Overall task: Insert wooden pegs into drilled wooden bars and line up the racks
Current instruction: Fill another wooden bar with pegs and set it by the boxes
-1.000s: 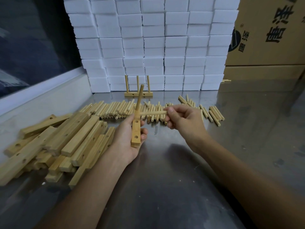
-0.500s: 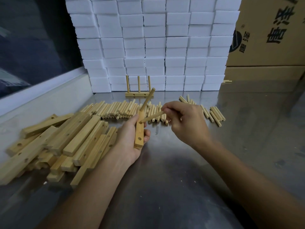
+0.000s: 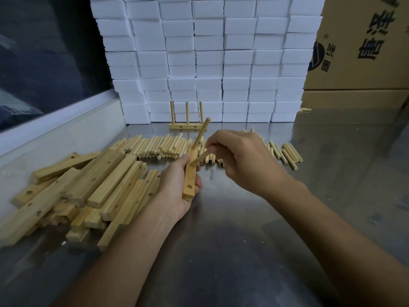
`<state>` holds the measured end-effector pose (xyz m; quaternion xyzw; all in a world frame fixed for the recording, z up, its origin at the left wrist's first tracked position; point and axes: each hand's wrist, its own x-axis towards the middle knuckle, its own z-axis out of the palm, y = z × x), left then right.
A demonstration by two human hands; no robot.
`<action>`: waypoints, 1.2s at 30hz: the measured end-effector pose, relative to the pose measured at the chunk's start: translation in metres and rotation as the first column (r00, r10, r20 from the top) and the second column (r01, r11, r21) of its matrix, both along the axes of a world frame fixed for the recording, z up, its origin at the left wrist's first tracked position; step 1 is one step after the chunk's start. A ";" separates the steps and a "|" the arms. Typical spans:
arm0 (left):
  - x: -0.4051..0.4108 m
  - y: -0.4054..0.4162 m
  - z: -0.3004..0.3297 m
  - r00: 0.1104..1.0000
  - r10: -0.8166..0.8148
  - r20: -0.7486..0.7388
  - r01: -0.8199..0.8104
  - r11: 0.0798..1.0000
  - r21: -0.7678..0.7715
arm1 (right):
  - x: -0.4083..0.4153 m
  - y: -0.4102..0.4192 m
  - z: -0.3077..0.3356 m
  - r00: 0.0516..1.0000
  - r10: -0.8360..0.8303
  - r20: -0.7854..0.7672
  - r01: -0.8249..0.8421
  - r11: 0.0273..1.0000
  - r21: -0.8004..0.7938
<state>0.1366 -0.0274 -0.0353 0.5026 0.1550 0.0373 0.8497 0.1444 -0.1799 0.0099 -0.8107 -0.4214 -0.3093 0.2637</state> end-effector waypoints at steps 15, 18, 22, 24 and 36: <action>0.000 -0.003 -0.005 0.998 -0.021 0.055 0.013 0.990 0.143 | 0.000 0.003 -0.005 0.982 -0.110 -0.154 0.128 0.985 0.113; -0.001 -0.004 -0.005 0.998 -0.027 0.065 0.017 0.990 0.138 | 0.002 0.006 -0.005 0.973 -0.126 -0.196 0.156 0.976 0.149; -0.001 -0.003 -0.004 0.997 -0.043 0.067 0.036 0.993 0.109 | 0.004 0.007 -0.010 0.931 0.040 -0.363 0.063 0.962 0.266; 0.000 -0.003 -0.004 0.996 -0.056 0.065 0.049 0.993 0.103 | 0.005 0.009 -0.017 0.872 0.169 -0.459 0.006 0.934 0.356; 0.002 -0.003 -0.004 0.999 -0.007 0.031 0.004 0.996 0.091 | 0.009 0.023 -0.030 0.830 0.256 -0.496 0.094 0.812 0.577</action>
